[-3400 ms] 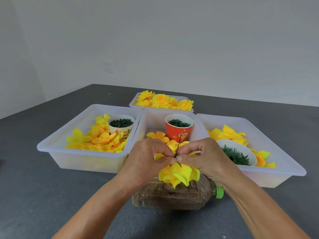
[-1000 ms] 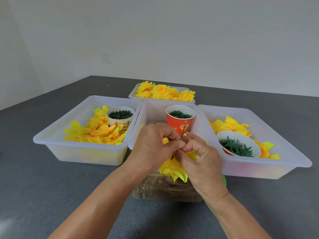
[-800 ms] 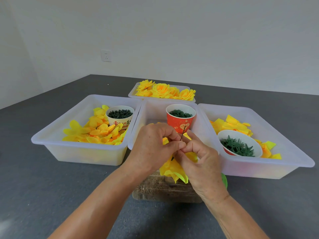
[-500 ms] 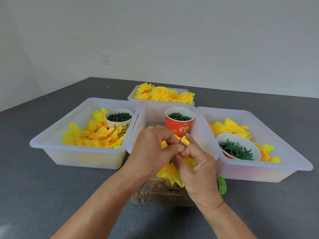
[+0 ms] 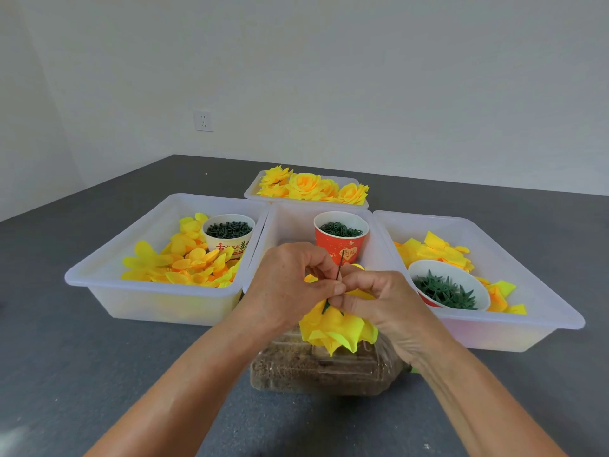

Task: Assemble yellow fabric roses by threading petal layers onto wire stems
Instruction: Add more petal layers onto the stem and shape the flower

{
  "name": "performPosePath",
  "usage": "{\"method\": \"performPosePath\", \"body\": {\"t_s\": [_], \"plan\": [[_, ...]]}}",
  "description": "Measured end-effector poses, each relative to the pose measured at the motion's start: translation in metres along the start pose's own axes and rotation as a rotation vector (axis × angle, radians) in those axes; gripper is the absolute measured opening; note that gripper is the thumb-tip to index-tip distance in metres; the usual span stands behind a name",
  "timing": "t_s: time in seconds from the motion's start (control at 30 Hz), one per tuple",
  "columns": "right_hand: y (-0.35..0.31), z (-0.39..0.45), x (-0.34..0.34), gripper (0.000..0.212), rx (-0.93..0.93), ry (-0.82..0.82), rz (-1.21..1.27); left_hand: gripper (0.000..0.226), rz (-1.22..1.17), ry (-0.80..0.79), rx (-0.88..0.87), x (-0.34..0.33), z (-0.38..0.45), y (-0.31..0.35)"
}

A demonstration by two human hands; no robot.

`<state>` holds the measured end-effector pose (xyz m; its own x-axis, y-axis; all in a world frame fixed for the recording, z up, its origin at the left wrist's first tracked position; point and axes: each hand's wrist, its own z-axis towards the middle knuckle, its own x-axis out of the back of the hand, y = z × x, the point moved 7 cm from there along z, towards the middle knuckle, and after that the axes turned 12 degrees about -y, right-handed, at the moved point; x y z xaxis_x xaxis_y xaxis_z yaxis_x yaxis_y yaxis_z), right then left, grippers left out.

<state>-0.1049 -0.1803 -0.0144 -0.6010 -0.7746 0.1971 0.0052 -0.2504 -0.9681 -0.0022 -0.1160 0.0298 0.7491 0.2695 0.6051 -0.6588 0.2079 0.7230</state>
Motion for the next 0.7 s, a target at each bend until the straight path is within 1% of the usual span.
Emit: {"method": "performPosePath", "body": {"t_s": [0.03,0.1,0.23,0.4,0.47,0.53,0.7], "plan": [[0.000,-0.001,0.001,0.007,0.008,0.014,-0.024,0.031,0.004,0.001,0.002,0.000,0.000,0.000],[0.001,-0.001,0.003,0.012,0.035,0.032,-0.074,0.029,0.017,-0.001,0.010,-0.001,0.001,-0.002],[0.002,-0.002,0.003,0.011,0.079,0.047,-0.179,0.027,0.037,-0.002,0.014,0.000,0.002,-0.002],[0.006,-0.006,0.000,0.008,0.138,0.102,-0.206,0.032,0.056,-0.010,-0.006,0.000,0.002,0.000],[0.008,-0.008,-0.001,0.012,0.155,0.125,-0.222,0.032,0.041,-0.014,-0.011,-0.001,0.002,-0.001],[0.009,-0.011,-0.002,0.017,0.189,0.167,-0.247,0.033,0.021,-0.014,-0.016,-0.001,0.002,-0.002],[0.010,-0.018,-0.006,0.013,0.241,0.338,-0.319,0.031,-0.020,-0.012,-0.027,-0.002,0.002,-0.003]]}}
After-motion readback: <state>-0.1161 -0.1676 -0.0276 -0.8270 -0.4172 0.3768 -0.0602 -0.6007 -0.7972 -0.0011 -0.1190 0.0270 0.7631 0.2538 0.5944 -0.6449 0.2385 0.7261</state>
